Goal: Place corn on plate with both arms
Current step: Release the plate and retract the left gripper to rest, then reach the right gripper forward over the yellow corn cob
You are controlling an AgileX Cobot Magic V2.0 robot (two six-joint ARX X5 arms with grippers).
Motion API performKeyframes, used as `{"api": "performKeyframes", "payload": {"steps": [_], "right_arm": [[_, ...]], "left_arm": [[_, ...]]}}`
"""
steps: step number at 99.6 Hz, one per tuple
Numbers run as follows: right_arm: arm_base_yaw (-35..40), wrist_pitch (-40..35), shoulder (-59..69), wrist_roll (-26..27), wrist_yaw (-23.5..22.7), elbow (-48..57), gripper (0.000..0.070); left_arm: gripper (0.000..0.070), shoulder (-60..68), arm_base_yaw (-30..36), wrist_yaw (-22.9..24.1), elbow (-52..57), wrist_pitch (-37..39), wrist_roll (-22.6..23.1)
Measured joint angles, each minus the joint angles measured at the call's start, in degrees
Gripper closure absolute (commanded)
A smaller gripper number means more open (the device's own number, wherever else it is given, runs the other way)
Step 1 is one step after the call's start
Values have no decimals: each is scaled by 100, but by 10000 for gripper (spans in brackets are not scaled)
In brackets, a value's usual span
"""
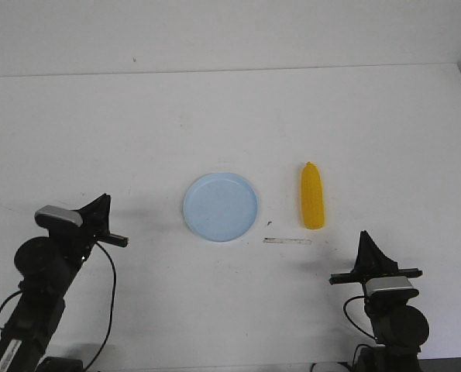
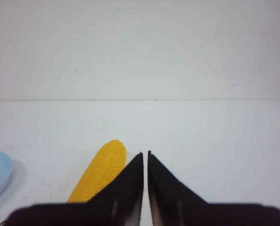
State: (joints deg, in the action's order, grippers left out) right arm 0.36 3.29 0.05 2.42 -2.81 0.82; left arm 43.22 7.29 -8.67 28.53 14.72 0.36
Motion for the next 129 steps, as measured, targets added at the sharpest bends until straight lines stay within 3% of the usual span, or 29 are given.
{"api": "performKeyframes", "payload": {"steps": [35, 70, 129], "right_arm": [[0, 0, 0, 0, 2, 0, 687], [2, 0, 0, 0, 0, 0, 687], [0, 254, 0, 0, -7, -2, 687]], "left_arm": [[698, -2363, -315, 850, -1215, -422, 35], [698, -3292, -315, 881, -1215, -629, 35], [698, -3348, -315, 881, -1215, -634, 35]]}}
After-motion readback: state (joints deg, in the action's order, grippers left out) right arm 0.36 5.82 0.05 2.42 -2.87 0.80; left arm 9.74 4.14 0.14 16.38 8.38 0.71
